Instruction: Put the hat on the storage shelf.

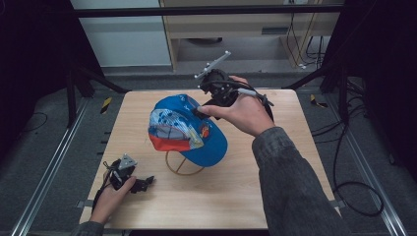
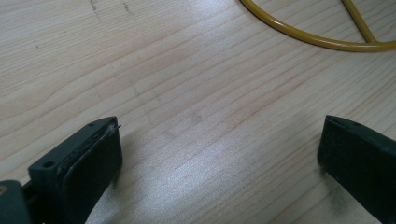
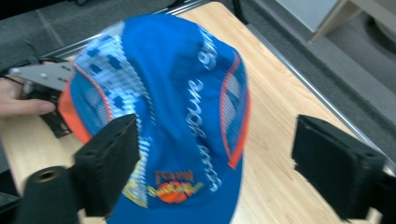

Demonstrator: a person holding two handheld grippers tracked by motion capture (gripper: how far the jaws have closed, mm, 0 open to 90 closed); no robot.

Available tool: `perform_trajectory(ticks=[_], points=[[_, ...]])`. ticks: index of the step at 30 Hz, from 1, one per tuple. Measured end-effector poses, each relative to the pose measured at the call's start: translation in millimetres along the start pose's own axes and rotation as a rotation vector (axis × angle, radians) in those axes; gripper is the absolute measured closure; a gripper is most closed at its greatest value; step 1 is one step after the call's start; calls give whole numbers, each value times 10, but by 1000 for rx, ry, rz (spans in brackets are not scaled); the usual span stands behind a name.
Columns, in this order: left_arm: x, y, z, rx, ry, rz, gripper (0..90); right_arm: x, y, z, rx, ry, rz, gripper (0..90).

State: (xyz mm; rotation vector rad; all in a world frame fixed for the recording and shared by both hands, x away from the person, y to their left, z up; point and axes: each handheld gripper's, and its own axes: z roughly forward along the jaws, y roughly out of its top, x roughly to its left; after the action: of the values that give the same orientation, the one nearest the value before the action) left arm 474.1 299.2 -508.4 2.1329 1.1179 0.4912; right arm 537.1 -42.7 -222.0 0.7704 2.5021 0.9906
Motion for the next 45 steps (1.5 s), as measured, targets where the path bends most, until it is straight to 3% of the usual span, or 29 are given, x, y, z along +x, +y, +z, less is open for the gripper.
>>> perform_trajectory(ticks=[10,16,24,31,36,45], points=[[1,0,0,0,-1,1,0,-207,-375,-168,-68,-105,41,56],[1,-1,0,0,-2,1,0,-336,-695,-239,-82,-195,75,102],[-2,-4,1,-4,-1,-1,0,-398,-1122,-269,-88,-249,94,125],[-2,-5,-1,-1,-1,0,0,-400,-1505,-229,-59,-279,113,151],[-4,-6,-2,-1,-1,-1,0,-398,-1778,-126,-20,-271,143,160],[-5,-6,-3,-1,0,-1,0,-384,-2159,36,0,-263,191,167]])
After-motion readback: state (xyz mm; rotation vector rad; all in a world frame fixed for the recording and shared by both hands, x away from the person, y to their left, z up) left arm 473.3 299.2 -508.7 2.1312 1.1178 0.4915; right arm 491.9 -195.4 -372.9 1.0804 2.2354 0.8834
